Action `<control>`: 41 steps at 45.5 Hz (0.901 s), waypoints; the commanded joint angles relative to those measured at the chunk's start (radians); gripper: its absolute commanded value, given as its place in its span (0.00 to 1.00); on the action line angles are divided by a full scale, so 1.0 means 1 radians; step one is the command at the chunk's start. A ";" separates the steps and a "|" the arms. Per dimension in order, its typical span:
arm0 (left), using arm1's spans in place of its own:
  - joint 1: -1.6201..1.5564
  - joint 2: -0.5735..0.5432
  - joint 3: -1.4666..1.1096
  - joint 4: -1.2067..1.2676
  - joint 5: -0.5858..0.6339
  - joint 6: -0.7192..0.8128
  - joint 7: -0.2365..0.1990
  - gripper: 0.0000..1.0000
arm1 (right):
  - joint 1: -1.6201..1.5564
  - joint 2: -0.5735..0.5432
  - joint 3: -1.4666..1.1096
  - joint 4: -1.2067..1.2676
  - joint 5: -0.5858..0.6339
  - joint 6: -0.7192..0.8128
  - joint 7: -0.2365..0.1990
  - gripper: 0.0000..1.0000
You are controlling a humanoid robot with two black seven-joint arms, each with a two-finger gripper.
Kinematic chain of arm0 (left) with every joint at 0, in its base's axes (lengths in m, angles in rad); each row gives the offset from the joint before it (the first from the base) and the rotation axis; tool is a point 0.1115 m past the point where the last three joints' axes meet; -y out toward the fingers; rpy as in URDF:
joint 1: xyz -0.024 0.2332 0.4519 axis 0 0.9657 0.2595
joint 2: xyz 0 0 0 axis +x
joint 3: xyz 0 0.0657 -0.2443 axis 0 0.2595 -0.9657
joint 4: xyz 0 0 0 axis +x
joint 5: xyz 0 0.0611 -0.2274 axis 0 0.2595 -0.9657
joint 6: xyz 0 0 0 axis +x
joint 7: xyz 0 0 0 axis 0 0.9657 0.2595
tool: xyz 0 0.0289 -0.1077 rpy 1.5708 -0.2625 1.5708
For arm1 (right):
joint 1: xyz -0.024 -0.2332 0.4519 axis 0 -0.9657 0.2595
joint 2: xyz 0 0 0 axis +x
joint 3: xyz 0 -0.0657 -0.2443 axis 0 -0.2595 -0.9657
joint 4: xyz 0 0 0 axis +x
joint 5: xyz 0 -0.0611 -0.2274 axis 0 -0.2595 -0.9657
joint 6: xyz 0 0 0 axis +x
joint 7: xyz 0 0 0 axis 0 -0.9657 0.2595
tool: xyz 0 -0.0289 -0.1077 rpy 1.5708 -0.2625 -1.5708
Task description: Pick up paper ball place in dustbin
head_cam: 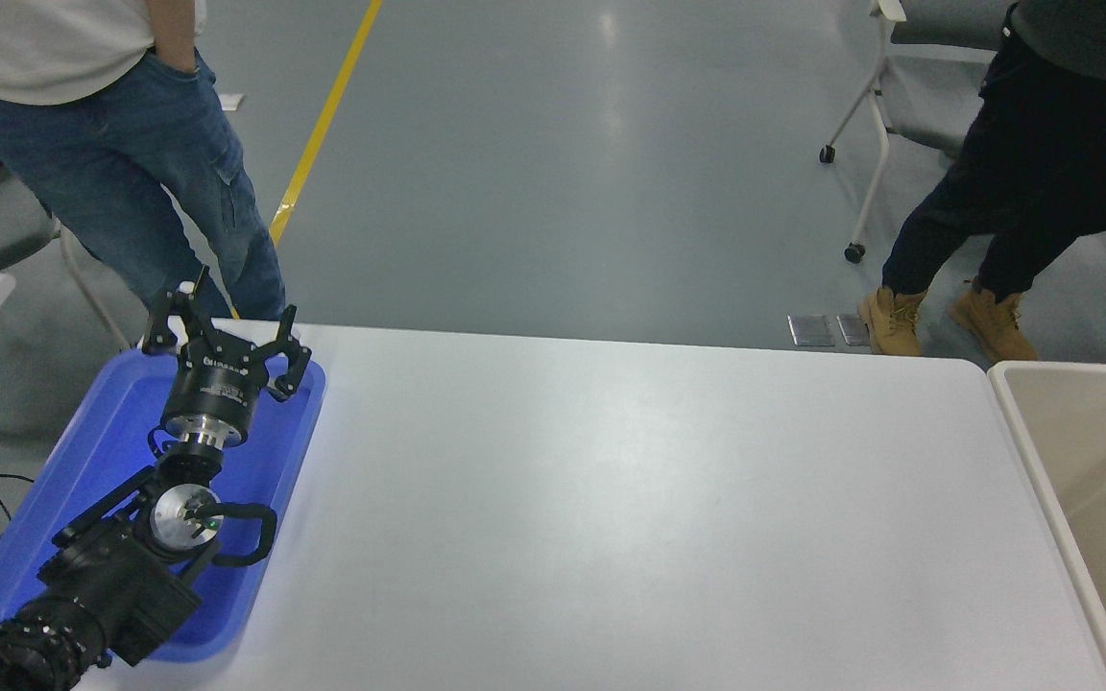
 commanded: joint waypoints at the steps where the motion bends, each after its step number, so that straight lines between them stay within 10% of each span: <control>1: 0.000 0.000 0.000 0.000 0.001 0.000 0.000 1.00 | -0.254 0.072 0.059 -0.152 0.122 -0.114 -0.001 0.00; 20: 0.000 0.000 0.000 0.000 0.001 0.000 0.000 1.00 | -0.405 0.173 0.065 -0.229 0.254 -0.226 -0.005 0.00; 22: -0.001 0.000 0.000 0.000 0.001 0.000 -0.001 1.00 | -0.409 0.173 0.076 -0.229 0.258 -0.235 -0.005 0.14; 25: 0.000 0.000 0.000 0.000 0.001 0.000 0.000 1.00 | -0.412 0.173 0.104 -0.229 0.263 -0.253 -0.005 0.64; 29: 0.000 0.000 0.000 0.000 0.001 0.000 0.000 1.00 | -0.416 0.173 0.131 -0.229 0.263 -0.278 -0.003 0.94; 41: 0.000 0.000 0.000 0.000 -0.001 0.000 0.000 1.00 | -0.422 0.171 0.136 -0.228 0.263 -0.281 -0.005 0.99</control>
